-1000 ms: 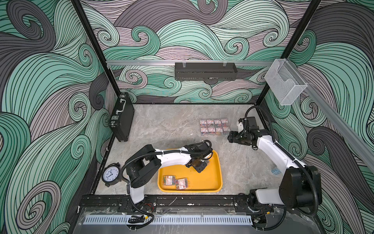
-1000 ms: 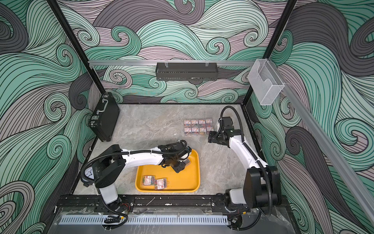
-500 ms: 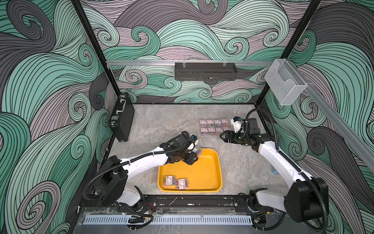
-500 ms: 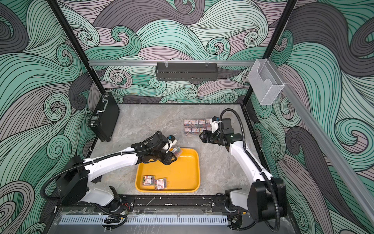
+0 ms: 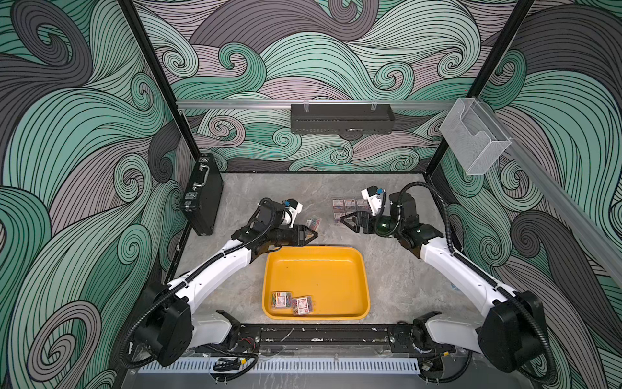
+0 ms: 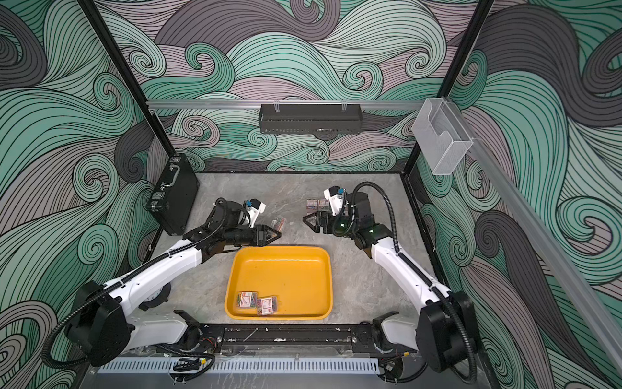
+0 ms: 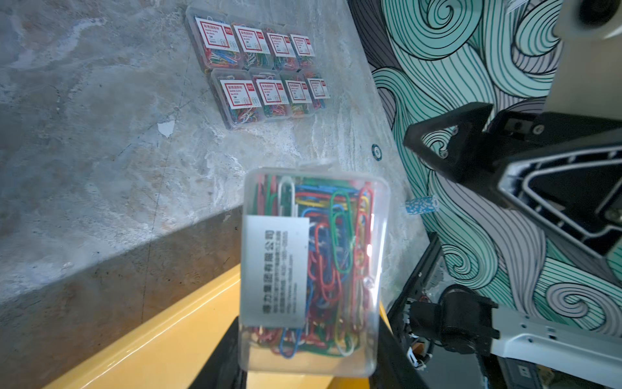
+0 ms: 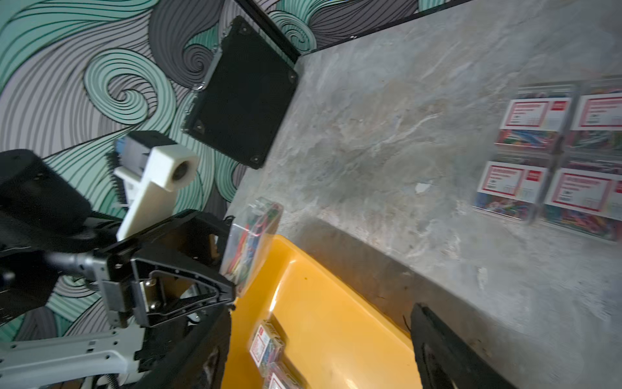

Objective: Take the paper clips out of the storage box
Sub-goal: Pick up the boxed paper clips from the storage box.

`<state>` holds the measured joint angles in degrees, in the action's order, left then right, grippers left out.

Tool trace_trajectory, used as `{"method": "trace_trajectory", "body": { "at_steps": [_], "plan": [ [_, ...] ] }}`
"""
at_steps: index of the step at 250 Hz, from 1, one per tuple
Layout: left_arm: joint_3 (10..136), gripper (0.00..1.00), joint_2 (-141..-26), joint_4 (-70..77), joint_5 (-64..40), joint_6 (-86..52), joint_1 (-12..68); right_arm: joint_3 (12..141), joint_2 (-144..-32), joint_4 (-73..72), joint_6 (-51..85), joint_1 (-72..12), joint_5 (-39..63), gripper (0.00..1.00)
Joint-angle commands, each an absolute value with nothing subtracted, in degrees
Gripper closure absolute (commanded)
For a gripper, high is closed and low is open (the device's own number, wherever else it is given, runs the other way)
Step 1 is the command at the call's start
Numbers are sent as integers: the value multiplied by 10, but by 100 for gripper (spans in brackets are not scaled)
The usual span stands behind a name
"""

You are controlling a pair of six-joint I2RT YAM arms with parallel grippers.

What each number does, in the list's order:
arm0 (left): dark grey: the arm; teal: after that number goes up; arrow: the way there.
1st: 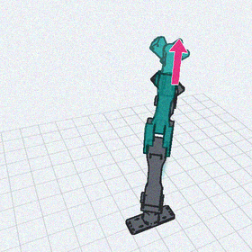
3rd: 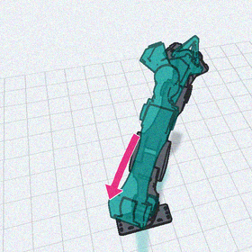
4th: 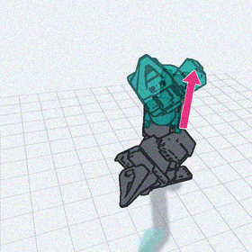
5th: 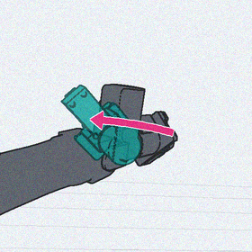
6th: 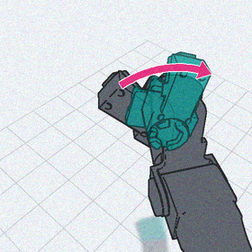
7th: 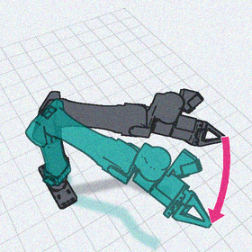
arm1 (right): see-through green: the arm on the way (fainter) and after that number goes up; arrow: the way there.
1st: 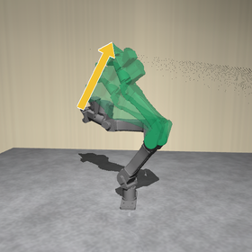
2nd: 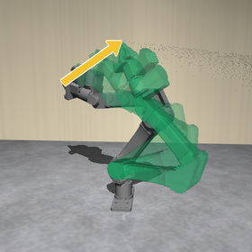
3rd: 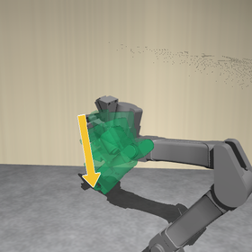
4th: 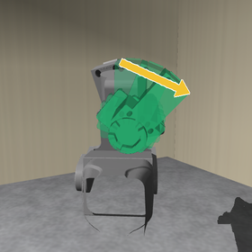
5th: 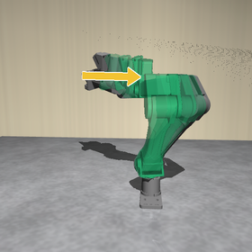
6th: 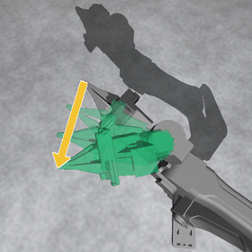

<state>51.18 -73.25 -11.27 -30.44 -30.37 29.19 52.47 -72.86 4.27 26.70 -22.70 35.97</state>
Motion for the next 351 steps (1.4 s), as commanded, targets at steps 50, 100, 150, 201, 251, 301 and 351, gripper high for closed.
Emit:
{"method": "trace_trajectory", "body": {
  "at_steps": [50,100,150,201,251,301,351],
  "plan": [
    [481,56,-683,-9,-425,-343,267,535,-780,-100,336,-288,409,10],
    [466,56,-671,19,-448,-355,267,545,-805,-147,348,-313,437,6],
    [457,56,-660,53,-465,-371,266,544,-817,-211,371,-325,466,6],
    [455,57,-655,76,-477,-383,266,533,-829,-299,417,-326,494,12],
    [452,57,-648,83,-480,-386,266,531,-837,-345,445,-326,510,26],
    [449,57,-642,85,-480,-386,266,530,-842,-367,462,-326,518,38],
    [446,57,-638,85,-479,-385,265,532,-854,-399,487,-326,528,49]
  ]
}}
